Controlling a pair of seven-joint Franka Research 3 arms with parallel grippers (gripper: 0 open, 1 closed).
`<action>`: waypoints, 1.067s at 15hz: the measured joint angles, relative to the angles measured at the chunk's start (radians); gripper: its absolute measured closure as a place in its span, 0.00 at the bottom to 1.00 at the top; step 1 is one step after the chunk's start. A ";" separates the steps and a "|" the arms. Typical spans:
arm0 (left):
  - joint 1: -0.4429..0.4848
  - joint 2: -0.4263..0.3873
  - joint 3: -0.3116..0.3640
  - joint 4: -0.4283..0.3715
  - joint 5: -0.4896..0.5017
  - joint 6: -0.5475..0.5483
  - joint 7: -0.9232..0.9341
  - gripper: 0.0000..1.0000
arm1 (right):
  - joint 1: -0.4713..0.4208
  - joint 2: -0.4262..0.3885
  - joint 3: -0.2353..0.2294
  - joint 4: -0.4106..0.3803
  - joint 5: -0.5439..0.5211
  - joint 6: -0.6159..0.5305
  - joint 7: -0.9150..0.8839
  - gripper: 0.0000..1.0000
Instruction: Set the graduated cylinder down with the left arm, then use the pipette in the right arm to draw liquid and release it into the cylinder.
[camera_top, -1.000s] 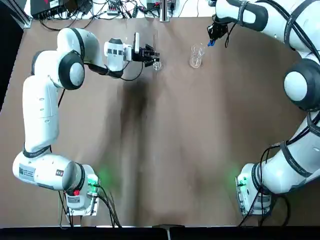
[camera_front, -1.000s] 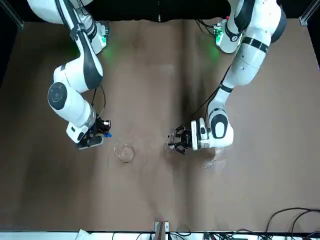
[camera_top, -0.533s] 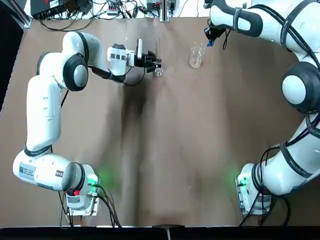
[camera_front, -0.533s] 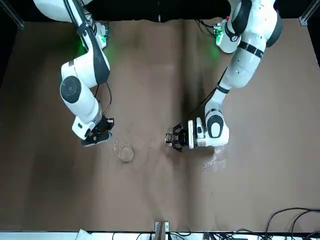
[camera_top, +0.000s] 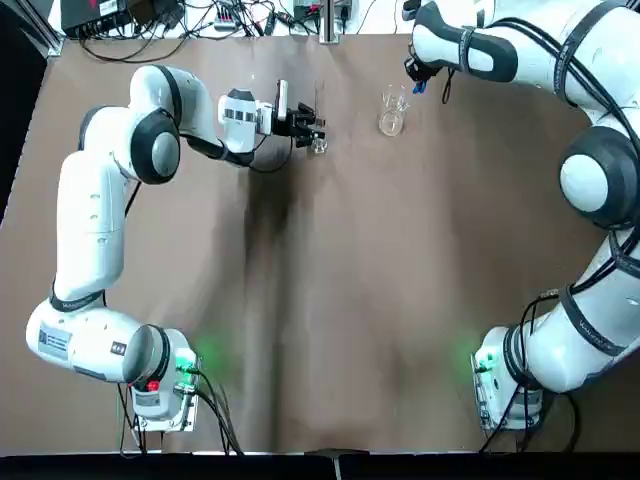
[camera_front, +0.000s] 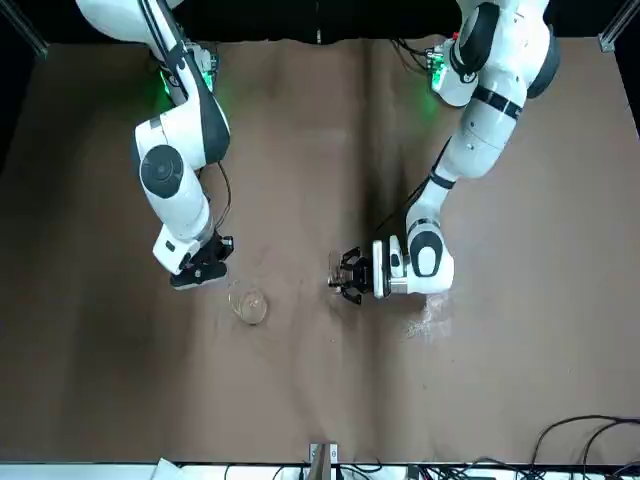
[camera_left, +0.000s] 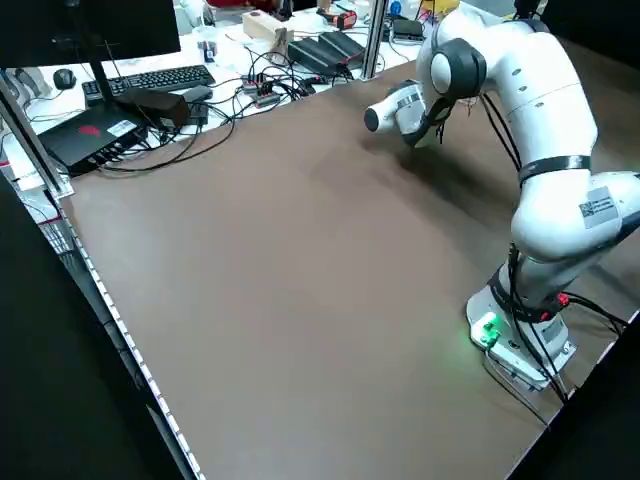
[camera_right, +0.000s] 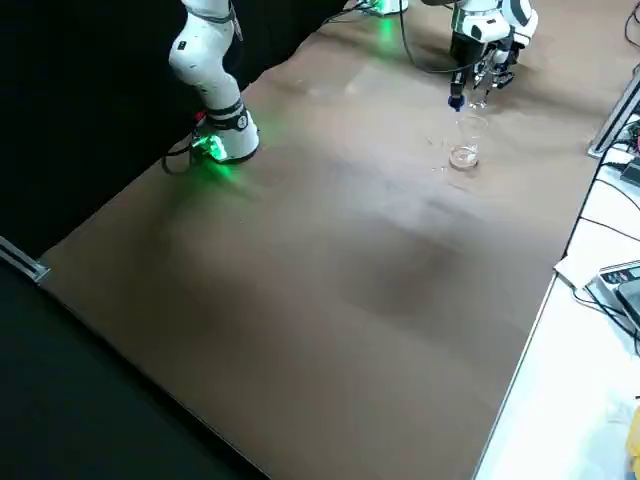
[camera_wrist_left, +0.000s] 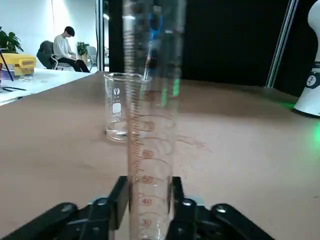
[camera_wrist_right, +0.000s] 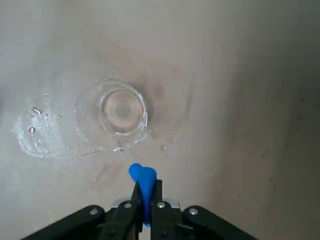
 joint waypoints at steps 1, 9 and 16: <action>-0.001 0.003 0.000 0.000 0.000 0.000 0.000 0.55 | 0.000 0.004 0.000 0.000 0.000 0.000 0.001 0.92; 0.016 0.006 0.035 0.008 0.004 0.002 0.000 0.00 | 0.012 0.025 0.000 0.010 -0.016 0.001 0.009 0.92; 0.163 -0.027 0.050 0.014 0.177 0.001 -0.124 0.00 | 0.016 0.025 -0.001 0.012 -0.018 0.000 0.021 0.79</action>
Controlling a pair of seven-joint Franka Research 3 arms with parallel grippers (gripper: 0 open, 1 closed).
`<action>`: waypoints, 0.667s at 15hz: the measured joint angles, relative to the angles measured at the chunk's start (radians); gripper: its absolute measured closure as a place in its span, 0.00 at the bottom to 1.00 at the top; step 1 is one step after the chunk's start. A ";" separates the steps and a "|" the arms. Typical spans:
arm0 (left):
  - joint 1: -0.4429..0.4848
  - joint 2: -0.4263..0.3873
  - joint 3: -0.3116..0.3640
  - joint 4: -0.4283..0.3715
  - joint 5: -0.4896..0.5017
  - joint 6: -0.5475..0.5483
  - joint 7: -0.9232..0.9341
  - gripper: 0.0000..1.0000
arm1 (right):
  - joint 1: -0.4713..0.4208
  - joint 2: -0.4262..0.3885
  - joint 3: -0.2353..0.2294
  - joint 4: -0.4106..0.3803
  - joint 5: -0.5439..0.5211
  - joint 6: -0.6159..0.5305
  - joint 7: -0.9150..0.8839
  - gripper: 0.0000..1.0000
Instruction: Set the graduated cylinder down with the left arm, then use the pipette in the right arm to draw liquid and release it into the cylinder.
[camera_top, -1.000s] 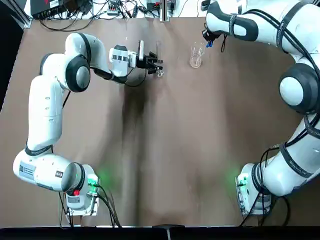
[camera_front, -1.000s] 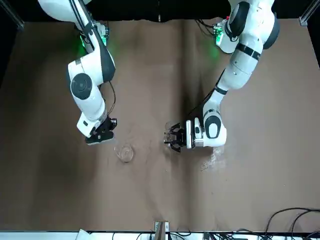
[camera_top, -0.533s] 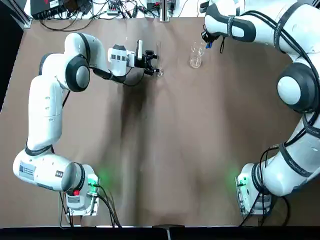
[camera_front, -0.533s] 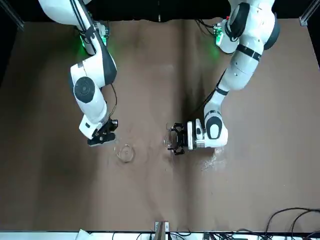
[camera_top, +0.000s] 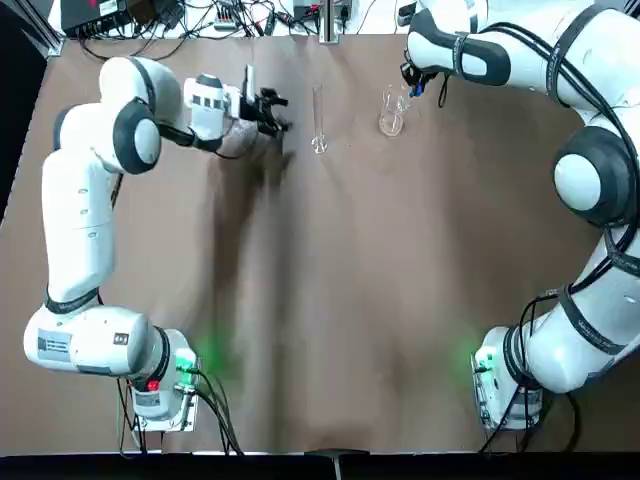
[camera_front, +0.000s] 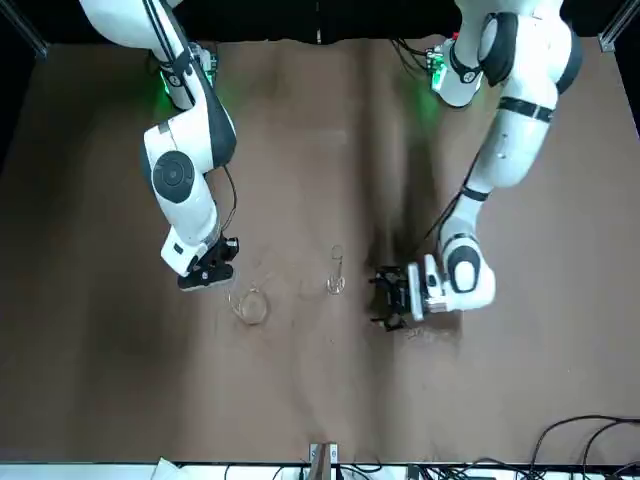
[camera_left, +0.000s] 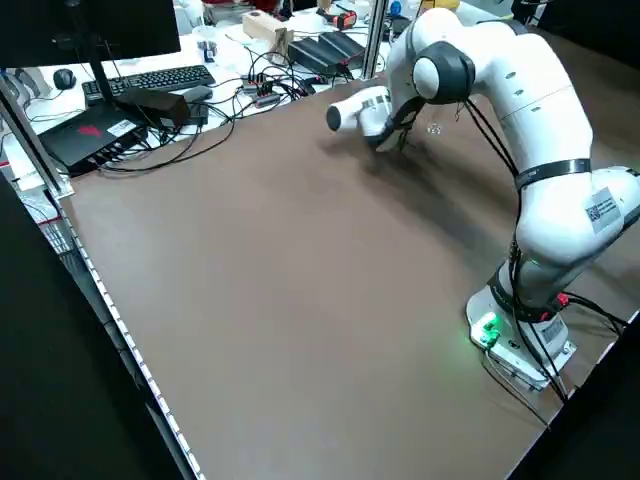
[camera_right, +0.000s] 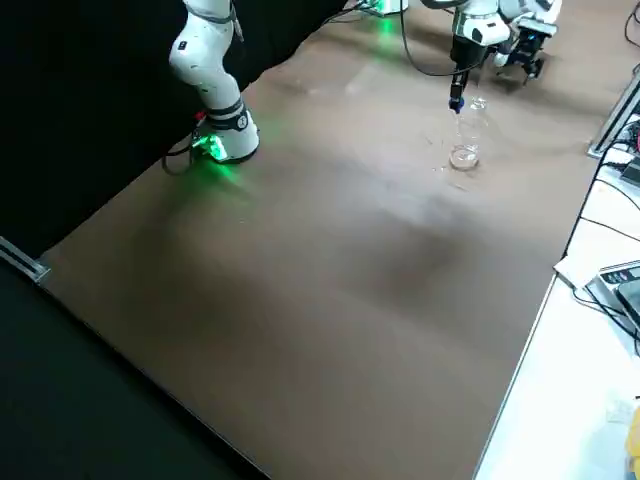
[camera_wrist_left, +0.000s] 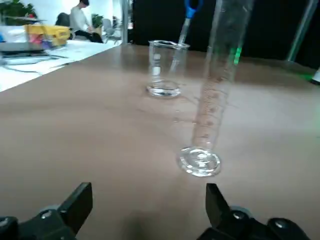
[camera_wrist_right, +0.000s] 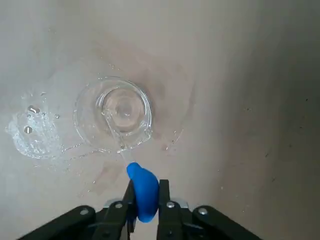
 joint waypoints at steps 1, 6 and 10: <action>0.022 -0.027 0.007 0.003 0.029 0.000 -0.051 0.00 | 0.000 0.000 0.000 0.000 0.000 0.000 0.001 0.79; 0.110 -0.222 0.029 0.018 0.386 -0.039 -0.438 0.00 | 0.000 0.000 -0.001 0.000 0.000 0.000 0.006 0.79; 0.157 -0.340 0.030 0.018 0.581 -0.140 -0.700 0.00 | -0.003 0.001 -0.004 0.001 0.000 -0.001 0.013 0.78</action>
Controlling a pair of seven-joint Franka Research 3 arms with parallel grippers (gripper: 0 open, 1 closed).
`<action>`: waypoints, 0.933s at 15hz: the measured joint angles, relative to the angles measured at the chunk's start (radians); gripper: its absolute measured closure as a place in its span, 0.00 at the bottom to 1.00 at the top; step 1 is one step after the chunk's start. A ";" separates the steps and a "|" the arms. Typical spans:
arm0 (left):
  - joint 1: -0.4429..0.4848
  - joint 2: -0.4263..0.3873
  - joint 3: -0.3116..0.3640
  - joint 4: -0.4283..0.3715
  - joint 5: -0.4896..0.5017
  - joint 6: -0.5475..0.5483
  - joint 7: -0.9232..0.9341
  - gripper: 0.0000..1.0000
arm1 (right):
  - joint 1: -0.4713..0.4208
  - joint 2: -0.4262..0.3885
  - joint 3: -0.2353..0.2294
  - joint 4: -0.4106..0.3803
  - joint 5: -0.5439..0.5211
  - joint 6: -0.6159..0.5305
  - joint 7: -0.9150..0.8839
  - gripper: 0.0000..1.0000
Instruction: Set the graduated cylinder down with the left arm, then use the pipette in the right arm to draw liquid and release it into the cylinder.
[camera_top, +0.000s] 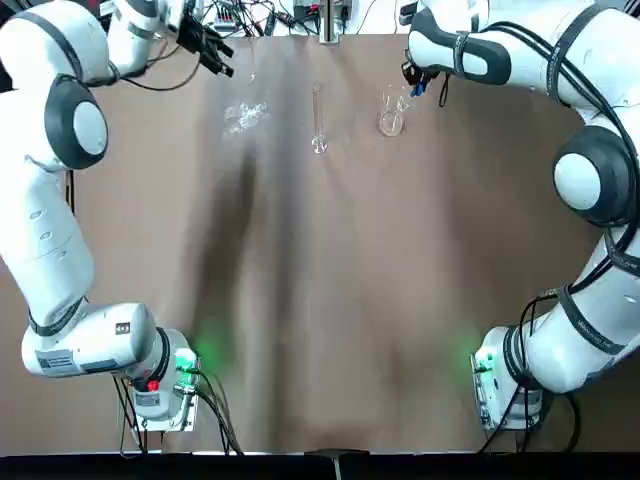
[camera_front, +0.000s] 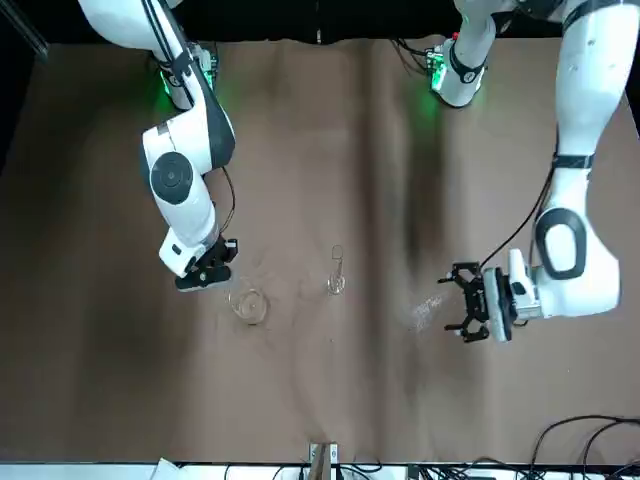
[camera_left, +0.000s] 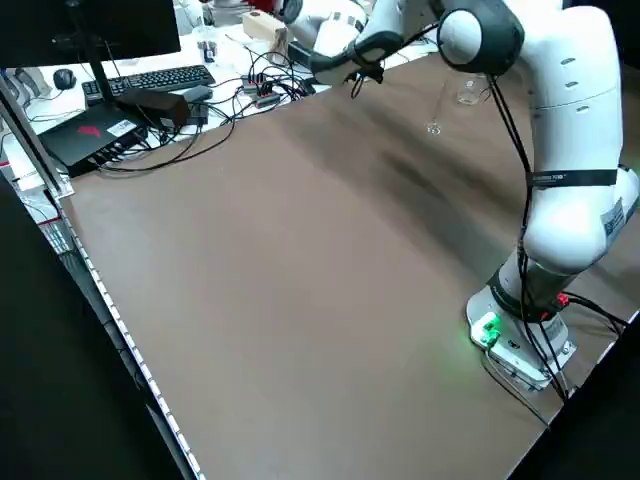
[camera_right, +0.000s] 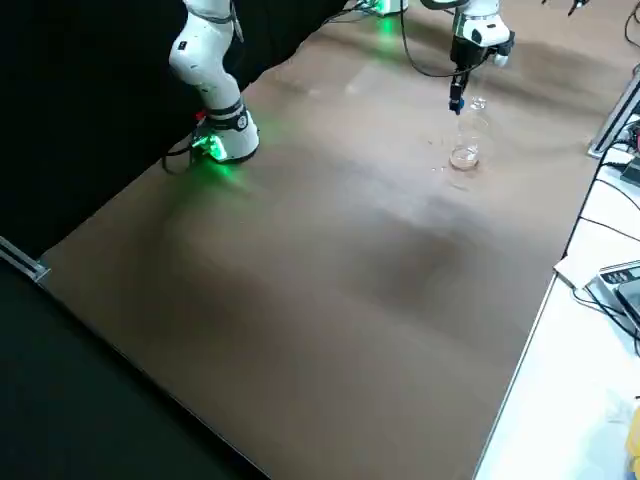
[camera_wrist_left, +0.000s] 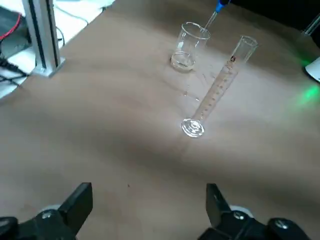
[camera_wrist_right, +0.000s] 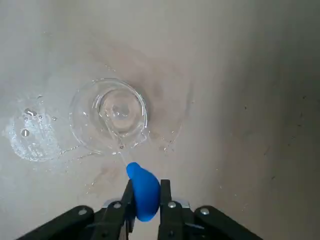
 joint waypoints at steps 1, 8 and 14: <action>0.007 -0.027 0.001 0.000 0.038 -0.020 -0.067 0.00 | -0.002 0.000 -0.001 0.000 0.001 0.000 0.002 0.77; 0.023 -0.229 0.004 0.000 0.388 -0.183 -0.702 0.00 | -0.006 0.000 -0.004 0.015 0.035 -0.001 0.003 0.74; 0.017 -0.411 0.000 -0.004 0.708 -0.356 -1.103 0.00 | -0.006 0.000 -0.005 0.020 0.051 -0.003 0.005 0.74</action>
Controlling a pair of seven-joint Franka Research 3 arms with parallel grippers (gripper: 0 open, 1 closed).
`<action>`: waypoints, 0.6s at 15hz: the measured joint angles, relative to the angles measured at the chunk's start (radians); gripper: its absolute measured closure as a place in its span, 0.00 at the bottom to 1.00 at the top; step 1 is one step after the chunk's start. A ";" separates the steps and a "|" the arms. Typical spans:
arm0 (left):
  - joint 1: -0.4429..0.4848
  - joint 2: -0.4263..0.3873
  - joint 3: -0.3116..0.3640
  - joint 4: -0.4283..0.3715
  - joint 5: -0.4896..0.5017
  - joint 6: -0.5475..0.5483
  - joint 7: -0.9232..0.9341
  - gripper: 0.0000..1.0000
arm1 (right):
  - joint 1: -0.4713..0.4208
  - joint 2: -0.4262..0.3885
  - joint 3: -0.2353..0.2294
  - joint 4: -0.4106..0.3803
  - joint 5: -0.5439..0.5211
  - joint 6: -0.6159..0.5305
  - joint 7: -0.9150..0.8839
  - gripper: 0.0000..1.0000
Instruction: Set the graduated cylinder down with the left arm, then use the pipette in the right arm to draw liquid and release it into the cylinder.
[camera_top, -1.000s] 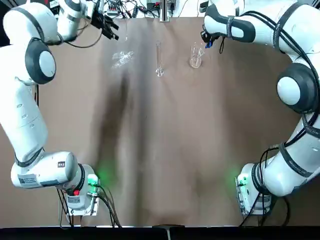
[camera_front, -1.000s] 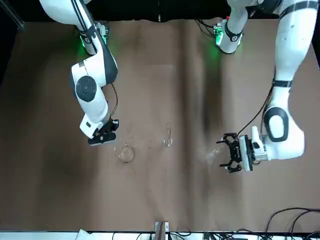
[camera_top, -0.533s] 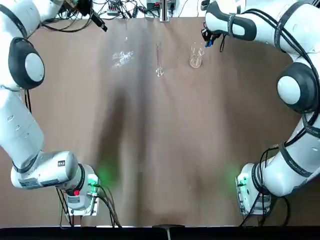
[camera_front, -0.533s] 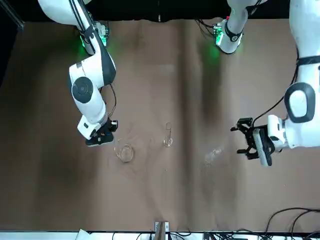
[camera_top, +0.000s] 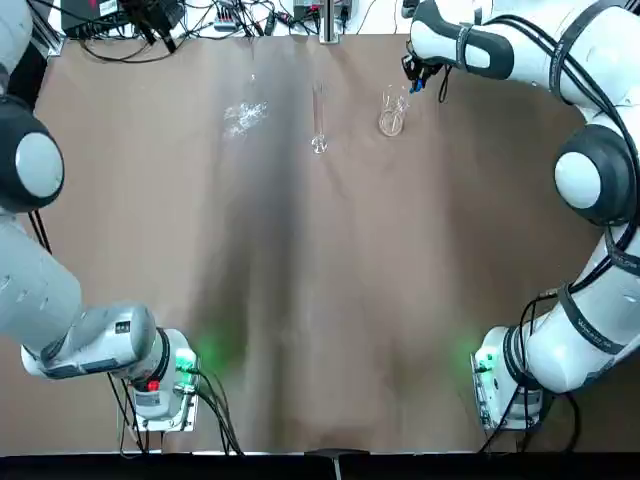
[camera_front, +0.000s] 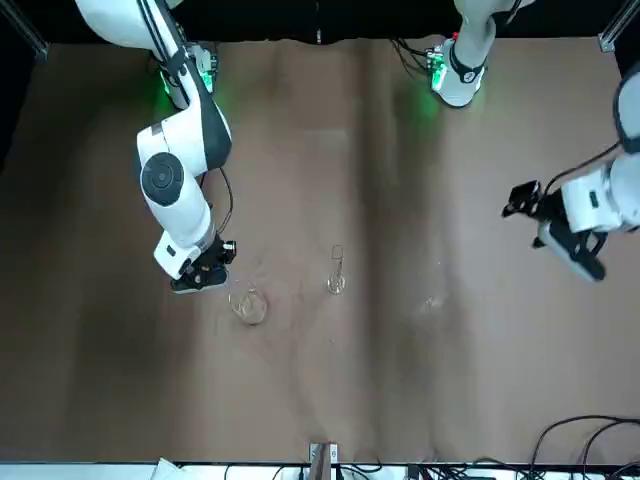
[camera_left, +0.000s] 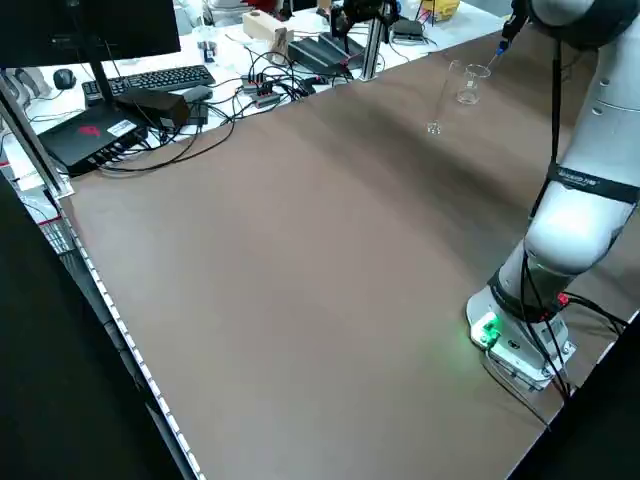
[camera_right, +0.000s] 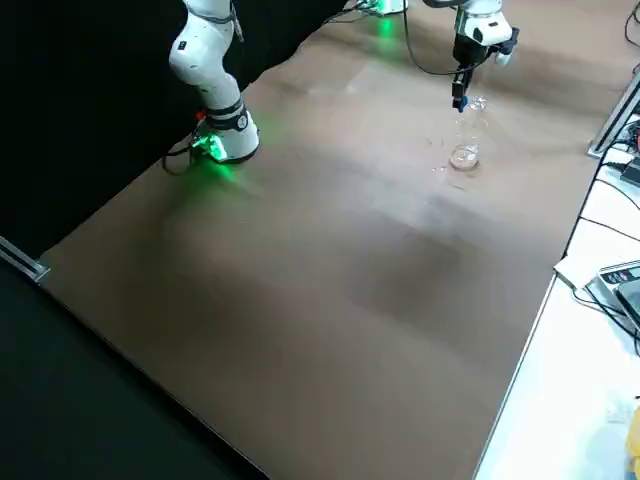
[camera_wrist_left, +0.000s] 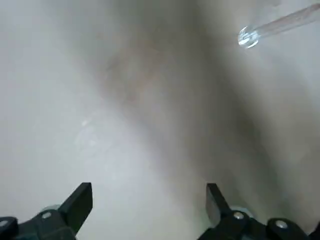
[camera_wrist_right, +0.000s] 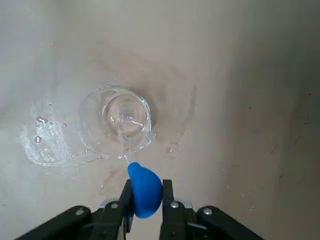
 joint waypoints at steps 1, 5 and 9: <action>-0.002 -0.024 -0.001 -0.002 0.027 -0.017 -0.018 0.00 | -0.001 0.000 0.000 0.000 0.010 0.000 0.000 0.74; 0.000 -0.135 0.000 -0.062 0.070 -0.046 -0.085 0.00 | -0.018 0.000 -0.003 0.003 0.076 0.000 0.001 0.74; 0.000 -0.200 0.002 -0.113 0.105 -0.075 -0.221 0.00 | -0.028 0.000 -0.003 0.004 0.101 -0.001 0.001 0.76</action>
